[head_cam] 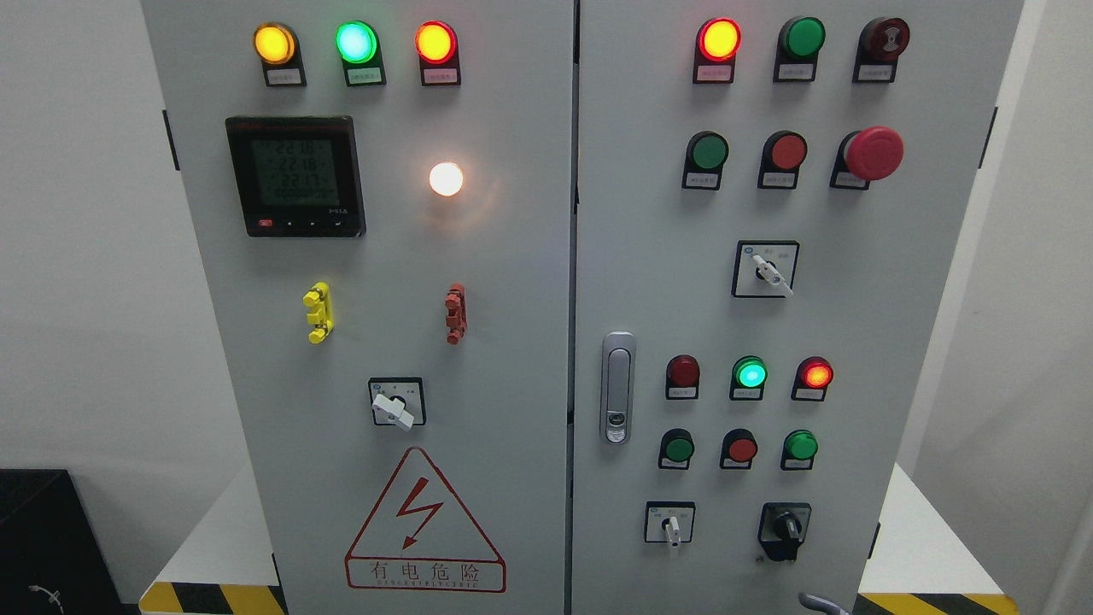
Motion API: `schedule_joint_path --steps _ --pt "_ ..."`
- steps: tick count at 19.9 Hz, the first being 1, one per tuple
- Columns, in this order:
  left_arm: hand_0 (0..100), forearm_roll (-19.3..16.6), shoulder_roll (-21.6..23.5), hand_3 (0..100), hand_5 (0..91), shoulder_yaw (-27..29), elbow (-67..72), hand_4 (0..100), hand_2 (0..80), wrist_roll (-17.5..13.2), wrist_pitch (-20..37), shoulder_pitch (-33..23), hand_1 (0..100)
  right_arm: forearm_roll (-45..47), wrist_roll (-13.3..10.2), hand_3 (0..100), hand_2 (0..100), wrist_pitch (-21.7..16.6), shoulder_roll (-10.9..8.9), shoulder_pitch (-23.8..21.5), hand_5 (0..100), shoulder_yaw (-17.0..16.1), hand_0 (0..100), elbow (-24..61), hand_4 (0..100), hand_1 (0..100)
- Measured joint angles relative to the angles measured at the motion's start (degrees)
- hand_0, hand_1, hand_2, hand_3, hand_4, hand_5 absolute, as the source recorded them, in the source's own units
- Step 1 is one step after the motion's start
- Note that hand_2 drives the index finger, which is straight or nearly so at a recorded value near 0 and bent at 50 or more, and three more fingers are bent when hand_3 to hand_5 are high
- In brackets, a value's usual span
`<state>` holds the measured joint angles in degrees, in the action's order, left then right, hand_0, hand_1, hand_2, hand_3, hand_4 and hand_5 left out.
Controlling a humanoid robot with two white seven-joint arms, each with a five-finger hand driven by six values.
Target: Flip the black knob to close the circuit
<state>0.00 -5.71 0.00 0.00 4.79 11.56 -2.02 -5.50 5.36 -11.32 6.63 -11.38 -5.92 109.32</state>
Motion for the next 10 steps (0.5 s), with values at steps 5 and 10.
schedule_joint_path --steps 5,10 --pt "0 0.00 0.00 0 0.0 0.00 0.00 0 0.0 0.00 0.00 0.00 0 6.45 5.88 0 0 -3.21 0.04 -1.91 0 0.04 0 -1.37 0 8" --pt "0 0.00 0.00 0 0.0 0.00 0.00 0 0.0 0.00 0.00 0.00 0 10.04 7.97 0 0 -4.21 0.05 -3.00 0 0.01 0 -2.98 0 6"
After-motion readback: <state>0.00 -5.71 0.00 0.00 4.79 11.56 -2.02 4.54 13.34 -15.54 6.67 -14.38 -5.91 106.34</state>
